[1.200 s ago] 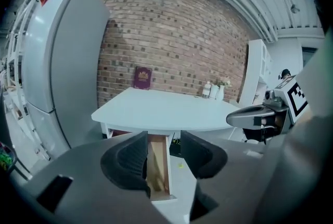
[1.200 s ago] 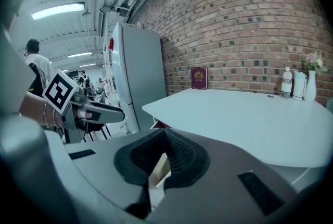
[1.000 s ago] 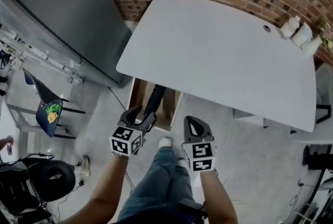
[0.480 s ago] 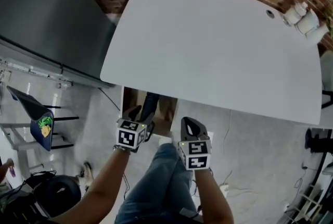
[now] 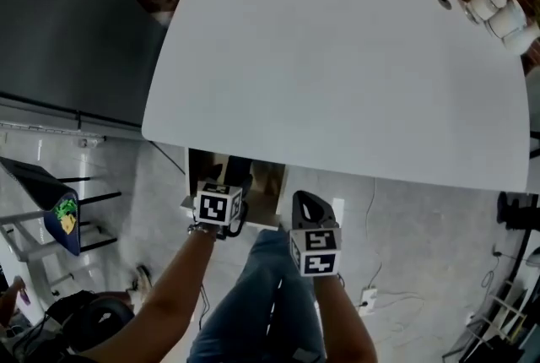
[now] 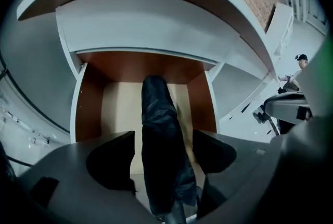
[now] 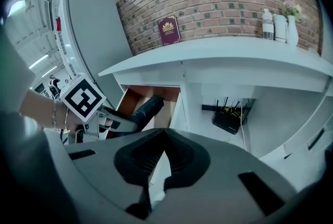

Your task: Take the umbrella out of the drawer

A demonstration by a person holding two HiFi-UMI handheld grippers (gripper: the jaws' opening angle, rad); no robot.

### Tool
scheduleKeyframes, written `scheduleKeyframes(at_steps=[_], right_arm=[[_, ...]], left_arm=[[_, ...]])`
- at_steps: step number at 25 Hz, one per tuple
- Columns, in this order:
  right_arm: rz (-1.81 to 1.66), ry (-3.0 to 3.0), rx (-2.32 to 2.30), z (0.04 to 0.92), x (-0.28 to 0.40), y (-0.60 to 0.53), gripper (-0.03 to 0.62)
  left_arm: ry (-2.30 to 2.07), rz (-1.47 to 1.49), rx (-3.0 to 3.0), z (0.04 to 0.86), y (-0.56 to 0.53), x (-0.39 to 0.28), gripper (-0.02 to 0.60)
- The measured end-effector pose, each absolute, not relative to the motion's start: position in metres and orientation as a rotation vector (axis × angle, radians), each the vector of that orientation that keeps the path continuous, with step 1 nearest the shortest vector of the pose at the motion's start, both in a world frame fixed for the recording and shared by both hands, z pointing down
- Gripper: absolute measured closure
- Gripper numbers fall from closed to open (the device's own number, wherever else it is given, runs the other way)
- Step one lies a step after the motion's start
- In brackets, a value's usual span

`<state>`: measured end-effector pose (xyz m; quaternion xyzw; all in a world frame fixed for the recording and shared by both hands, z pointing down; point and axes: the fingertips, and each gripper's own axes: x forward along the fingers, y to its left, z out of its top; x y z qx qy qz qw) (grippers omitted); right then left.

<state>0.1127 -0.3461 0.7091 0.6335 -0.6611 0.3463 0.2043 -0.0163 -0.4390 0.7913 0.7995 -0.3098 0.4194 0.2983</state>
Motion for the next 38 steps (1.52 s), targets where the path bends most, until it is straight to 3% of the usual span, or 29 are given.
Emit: scheduleKeyframes(at_steps=[15,22,38], right_arm=[[1.031,-1.802,1.746,0.742,0.113,-0.34,0.602],[1.005,-1.786,1.769,0.746,0.122,-0.339,0.602],[0.958,-1.834,1.787,0.712,0.116,-0.331,0.602]], left_arm=[[-0.791,1.124,2.033,0.849,-0.452,0.008,0.257],[-0.801,1.098,2.008,0.848,-0.451,0.002,0.308],[-0.835,1.063,1.98,0.815,-0.426,-0.022,0.313]])
